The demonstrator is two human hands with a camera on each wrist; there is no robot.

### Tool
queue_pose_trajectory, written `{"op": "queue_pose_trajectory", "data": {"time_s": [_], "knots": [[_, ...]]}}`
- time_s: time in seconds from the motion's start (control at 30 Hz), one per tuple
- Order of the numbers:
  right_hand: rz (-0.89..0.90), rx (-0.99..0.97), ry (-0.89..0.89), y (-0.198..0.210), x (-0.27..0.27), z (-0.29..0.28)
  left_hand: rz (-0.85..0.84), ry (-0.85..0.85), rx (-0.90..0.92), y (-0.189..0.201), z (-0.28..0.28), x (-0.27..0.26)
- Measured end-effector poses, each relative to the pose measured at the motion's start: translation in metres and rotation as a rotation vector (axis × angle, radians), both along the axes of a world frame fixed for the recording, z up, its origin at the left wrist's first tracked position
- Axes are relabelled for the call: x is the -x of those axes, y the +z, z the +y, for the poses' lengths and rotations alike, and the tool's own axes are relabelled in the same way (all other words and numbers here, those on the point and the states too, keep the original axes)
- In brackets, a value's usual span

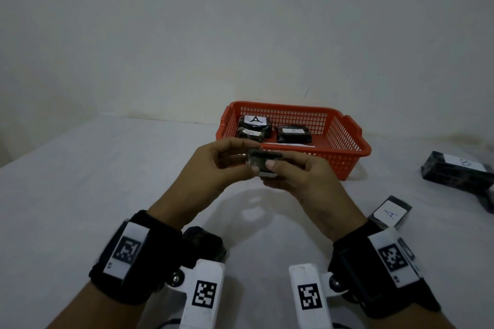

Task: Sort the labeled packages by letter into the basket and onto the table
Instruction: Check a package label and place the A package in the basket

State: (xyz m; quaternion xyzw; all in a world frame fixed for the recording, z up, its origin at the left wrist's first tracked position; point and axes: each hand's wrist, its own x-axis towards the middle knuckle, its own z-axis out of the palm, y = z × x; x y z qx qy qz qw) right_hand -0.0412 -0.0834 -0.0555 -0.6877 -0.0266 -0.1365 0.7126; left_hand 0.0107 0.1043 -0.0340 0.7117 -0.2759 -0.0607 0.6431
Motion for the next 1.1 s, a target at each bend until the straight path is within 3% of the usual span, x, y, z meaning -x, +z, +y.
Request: {"op": "queue_pose_trajectory", "data": {"time_s": [0.73,1.1], "knots": [[-0.119,0.113,-0.081,0.0034,0.0039,-0.0024,0.016,0.062,-0.020,-0.0031,-0.0006,-0.0017],[-0.064,-0.014,-0.041,-0.0001,0.0003,-0.0018,-0.062,0.122,-0.024,-0.0023,0.0005,-0.0009]]}}
